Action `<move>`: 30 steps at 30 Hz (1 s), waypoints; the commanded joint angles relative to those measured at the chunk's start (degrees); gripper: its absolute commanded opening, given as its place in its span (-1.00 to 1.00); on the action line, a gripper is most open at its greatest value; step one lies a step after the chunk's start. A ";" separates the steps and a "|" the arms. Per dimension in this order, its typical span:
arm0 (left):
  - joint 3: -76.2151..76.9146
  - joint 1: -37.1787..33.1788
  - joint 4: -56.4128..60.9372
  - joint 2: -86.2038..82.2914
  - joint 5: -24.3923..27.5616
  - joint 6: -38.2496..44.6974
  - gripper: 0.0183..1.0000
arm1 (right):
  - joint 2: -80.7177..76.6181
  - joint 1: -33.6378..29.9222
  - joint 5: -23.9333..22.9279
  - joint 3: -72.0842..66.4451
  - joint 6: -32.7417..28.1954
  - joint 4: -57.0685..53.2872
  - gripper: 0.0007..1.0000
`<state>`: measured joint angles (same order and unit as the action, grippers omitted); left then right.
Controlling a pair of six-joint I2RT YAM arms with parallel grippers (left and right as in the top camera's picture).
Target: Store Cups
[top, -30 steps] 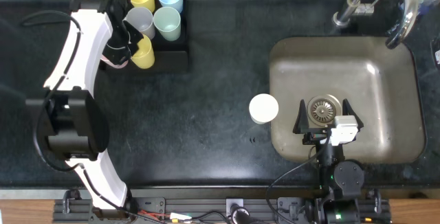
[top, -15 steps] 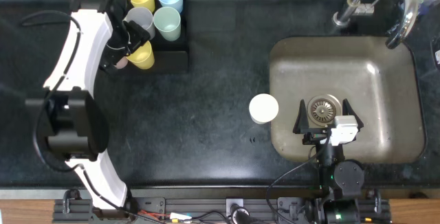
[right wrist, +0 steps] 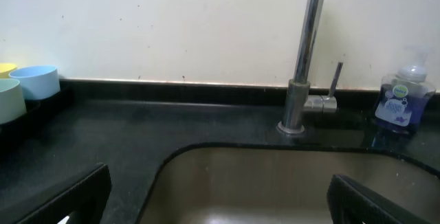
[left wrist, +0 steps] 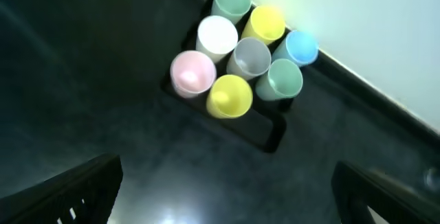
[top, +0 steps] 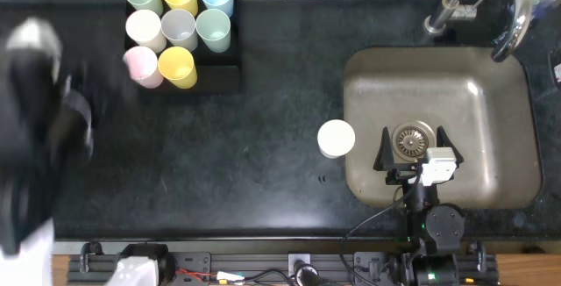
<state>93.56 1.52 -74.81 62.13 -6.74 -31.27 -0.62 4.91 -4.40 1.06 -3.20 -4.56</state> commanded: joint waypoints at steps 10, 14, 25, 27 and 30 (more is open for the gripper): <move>-83.45 0.04 98.20 -48.43 11.32 35.36 1.00 | 0.42 0.04 0.37 -0.81 -0.17 0.39 0.99; -92.52 0.04 101.88 -53.05 8.22 35.36 1.00 | 0.42 0.04 0.37 -0.81 -0.17 0.39 1.00; -92.85 0.04 69.55 -61.92 7.89 36.00 1.00 | 0.42 0.04 0.37 -0.81 -0.17 0.39 1.00; -92.85 0.04 69.55 -61.92 7.96 35.98 1.00 | 0.42 0.04 0.37 -0.81 -0.17 0.39 1.00; -92.85 0.04 69.55 -61.92 7.96 35.98 1.00 | 0.42 0.04 0.37 -0.81 -0.17 0.39 0.99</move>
<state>0.51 1.52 -4.69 0.91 1.10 3.49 -0.62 4.91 -4.40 1.06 -3.22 -4.51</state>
